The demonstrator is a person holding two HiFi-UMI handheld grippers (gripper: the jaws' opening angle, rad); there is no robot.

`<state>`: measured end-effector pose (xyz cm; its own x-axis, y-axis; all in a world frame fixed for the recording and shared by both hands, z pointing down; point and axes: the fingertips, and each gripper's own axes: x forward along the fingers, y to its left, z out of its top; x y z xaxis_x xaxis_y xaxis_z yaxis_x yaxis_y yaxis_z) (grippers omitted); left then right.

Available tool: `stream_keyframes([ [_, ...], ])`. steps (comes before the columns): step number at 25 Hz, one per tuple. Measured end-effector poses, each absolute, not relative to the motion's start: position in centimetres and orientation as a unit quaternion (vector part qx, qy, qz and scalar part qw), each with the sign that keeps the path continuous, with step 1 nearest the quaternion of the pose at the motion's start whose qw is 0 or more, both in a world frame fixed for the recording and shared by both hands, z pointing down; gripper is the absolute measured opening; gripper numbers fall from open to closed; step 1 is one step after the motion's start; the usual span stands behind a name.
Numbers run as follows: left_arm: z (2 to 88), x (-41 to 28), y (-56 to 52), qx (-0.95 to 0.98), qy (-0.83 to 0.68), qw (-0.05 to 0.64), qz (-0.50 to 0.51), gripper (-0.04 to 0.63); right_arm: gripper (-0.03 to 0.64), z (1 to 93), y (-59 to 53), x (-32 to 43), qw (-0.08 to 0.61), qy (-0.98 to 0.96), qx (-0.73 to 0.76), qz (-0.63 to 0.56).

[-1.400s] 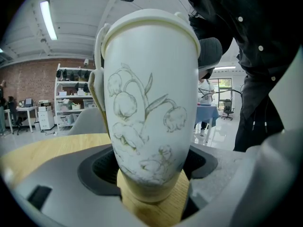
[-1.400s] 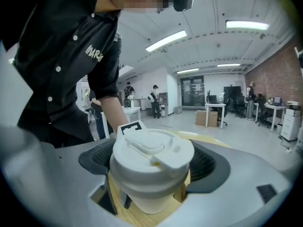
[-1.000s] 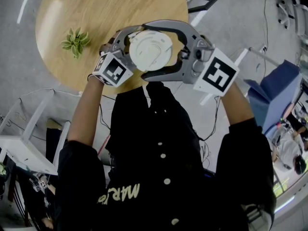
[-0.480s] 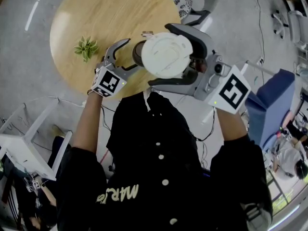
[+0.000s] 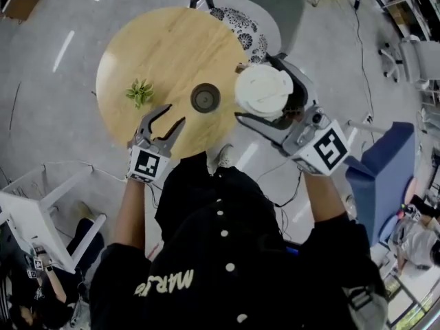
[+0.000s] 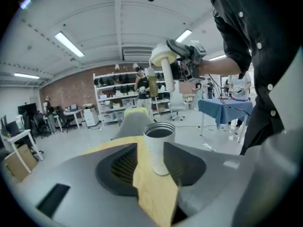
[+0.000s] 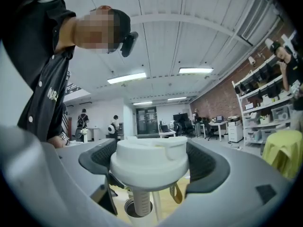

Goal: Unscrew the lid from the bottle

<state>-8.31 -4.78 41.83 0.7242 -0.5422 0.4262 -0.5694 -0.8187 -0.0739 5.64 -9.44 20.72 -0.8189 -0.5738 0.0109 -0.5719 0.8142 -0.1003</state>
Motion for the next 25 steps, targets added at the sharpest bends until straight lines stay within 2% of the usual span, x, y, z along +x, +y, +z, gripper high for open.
stream_keyframes([
  [3,37.5,-9.0,-4.3,0.911,-0.352,0.015,0.215,0.02,0.468,19.3,-8.2,7.4,0.007,0.946,-0.321,-0.031],
  [4,36.1,-9.2,-4.2,0.905,-0.37,0.009,0.212,0.008,0.468,19.1,-7.8,7.9,0.005,0.944,-0.328,-0.026],
  [8,30.1,-9.9,-3.6,0.882,-0.434,0.005,0.182,0.005,0.468,18.6,-6.6,9.8,0.003,0.934,-0.356,-0.02],
  [18,19.5,-13.0,-3.5,0.834,-0.543,0.045,0.081,0.005,0.468,17.3,-5.2,12.3,0.012,0.914,-0.405,-0.005],
  [25,14.4,-15.2,-1.3,0.807,-0.589,0.019,0.042,0.005,0.468,16.0,-4.1,13.3,0.014,0.905,-0.425,0.02],
])
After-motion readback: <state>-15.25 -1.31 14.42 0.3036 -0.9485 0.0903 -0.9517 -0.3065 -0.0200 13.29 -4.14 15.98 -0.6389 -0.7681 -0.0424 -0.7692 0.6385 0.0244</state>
